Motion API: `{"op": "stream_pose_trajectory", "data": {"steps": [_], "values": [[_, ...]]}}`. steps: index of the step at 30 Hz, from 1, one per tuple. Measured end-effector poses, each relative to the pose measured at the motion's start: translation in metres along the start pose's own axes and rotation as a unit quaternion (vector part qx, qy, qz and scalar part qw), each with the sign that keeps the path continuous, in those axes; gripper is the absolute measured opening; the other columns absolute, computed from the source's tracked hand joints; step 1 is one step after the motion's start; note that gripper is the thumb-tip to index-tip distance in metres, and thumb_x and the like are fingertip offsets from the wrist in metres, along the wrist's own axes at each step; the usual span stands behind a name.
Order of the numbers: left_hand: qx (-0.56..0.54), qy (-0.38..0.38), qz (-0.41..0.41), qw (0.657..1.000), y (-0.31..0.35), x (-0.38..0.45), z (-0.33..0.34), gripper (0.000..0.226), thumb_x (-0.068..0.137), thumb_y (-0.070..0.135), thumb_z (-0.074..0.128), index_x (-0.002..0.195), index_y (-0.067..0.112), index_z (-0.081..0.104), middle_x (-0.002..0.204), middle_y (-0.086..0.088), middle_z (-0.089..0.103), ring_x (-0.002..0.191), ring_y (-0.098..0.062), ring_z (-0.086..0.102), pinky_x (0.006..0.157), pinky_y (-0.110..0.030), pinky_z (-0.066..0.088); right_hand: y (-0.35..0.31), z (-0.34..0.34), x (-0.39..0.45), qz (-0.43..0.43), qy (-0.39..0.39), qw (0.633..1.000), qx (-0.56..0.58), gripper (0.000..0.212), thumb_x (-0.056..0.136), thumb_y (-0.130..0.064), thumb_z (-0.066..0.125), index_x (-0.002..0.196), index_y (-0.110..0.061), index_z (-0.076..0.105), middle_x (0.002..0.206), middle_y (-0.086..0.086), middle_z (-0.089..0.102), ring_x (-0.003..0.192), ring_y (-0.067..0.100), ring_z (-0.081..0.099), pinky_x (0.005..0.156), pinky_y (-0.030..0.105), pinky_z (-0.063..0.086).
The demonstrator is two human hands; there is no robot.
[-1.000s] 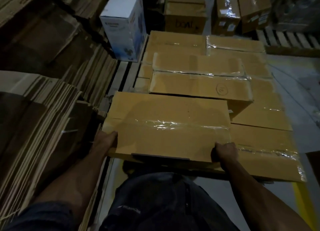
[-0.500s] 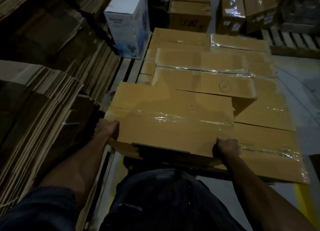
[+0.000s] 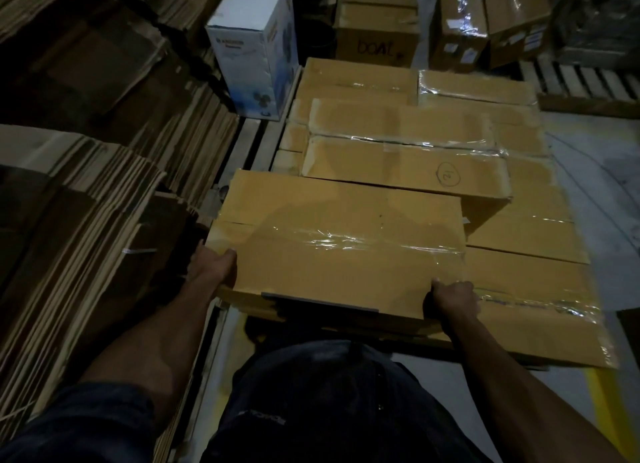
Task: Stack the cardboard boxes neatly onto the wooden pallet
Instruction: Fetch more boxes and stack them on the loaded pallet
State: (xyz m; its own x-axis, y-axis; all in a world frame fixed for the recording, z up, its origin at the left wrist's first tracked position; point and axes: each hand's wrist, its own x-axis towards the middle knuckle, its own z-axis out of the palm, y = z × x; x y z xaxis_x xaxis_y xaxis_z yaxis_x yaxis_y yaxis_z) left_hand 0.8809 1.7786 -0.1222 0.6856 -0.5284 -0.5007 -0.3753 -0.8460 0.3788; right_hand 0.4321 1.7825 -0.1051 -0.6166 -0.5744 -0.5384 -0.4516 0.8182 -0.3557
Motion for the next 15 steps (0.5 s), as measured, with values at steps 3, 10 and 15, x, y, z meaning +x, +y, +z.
{"op": "stream_pose_trajectory", "data": {"steps": [3, 10, 15], "values": [[0.015, 0.005, 0.009, 1.0, -0.003, -0.001, 0.001, 0.078, 0.086, 0.051, 0.064, 0.145, 0.007, 0.036, 0.14, -0.022, 0.047, 0.124, -0.044, 0.049, 0.1, -0.052, 0.046, 0.0, -0.001, -0.002, -0.004, -0.002, 1.0, 0.002, 0.066, 0.094, -0.045, 0.06, 0.136, 0.002, 0.042, 0.136, 0.025, 0.05, 0.123, 0.044, 0.048, 0.103, 0.049, 0.041], [0.032, 0.004, 0.015, 0.999, -0.004, -0.002, 0.003, 0.08, 0.09, 0.052, 0.06, 0.149, 0.007, 0.031, 0.147, -0.022, 0.04, 0.13, -0.044, 0.042, 0.105, -0.053, 0.041, 0.0, 0.001, -0.002, 0.001, -0.003, 1.0, 0.003, 0.067, 0.092, -0.047, 0.06, 0.136, 0.001, 0.043, 0.134, 0.024, 0.052, 0.121, 0.044, 0.05, 0.104, 0.054, 0.042], [0.057, 0.014, 0.035, 0.998, 0.003, -0.012, 0.0, 0.078, 0.091, 0.048, 0.058, 0.147, 0.004, 0.029, 0.146, -0.021, 0.04, 0.131, -0.042, 0.042, 0.105, -0.049, 0.04, -0.007, -0.002, -0.013, 0.005, 0.005, 1.0, -0.021, 0.067, 0.097, -0.041, 0.056, 0.143, 0.001, 0.032, 0.143, 0.025, 0.041, 0.129, 0.043, 0.042, 0.108, 0.053, 0.036]]}}
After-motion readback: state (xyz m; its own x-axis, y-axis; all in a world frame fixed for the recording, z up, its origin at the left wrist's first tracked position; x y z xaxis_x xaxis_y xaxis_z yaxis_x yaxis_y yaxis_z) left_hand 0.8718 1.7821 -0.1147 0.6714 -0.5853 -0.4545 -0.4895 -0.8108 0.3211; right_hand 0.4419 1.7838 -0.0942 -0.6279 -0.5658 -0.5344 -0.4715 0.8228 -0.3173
